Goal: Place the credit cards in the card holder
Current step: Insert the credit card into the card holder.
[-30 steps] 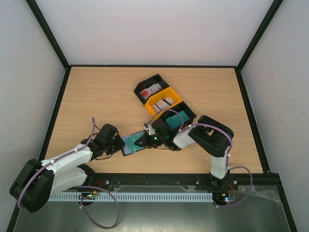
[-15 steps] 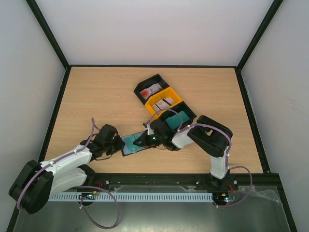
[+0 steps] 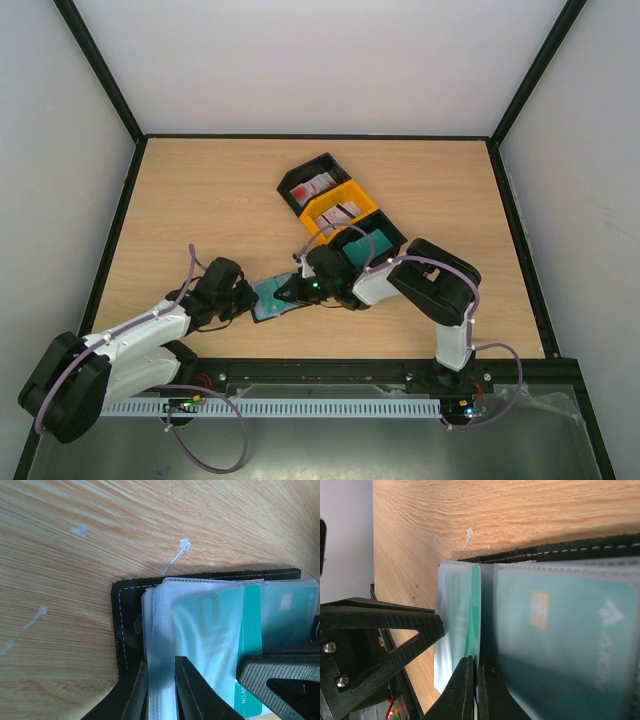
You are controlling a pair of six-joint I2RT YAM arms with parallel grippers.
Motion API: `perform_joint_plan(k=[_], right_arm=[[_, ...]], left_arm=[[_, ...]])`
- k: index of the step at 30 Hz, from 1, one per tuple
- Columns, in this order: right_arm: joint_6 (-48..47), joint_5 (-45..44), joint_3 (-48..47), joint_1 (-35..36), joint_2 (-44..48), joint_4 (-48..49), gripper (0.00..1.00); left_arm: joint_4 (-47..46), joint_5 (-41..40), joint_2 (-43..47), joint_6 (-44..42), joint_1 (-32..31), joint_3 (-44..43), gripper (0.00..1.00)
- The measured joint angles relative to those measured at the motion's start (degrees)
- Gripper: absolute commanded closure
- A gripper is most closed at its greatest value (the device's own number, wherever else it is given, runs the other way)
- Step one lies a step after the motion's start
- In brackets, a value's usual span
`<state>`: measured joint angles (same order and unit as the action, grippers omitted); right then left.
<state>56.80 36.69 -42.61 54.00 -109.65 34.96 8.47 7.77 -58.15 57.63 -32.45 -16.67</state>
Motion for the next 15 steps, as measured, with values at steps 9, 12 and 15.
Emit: perform_joint_plan(k=[9,12,15], right_arm=[[-1.86,-1.14,-1.33,0.76,0.04,-2.99,0.77],[-2.4,-1.95,-1.73,1.18,0.59,-3.65,0.67],[-2.97,-3.34,-1.79,1.66,1.9,-5.11,0.63]], left_arm=[[-0.02,0.37,0.0,0.02,0.24,0.04,0.82],[-0.02,0.37,0.0,0.02,0.24,0.04,0.82],[-0.33,0.87,0.0,0.02,0.22,0.13,0.82]])
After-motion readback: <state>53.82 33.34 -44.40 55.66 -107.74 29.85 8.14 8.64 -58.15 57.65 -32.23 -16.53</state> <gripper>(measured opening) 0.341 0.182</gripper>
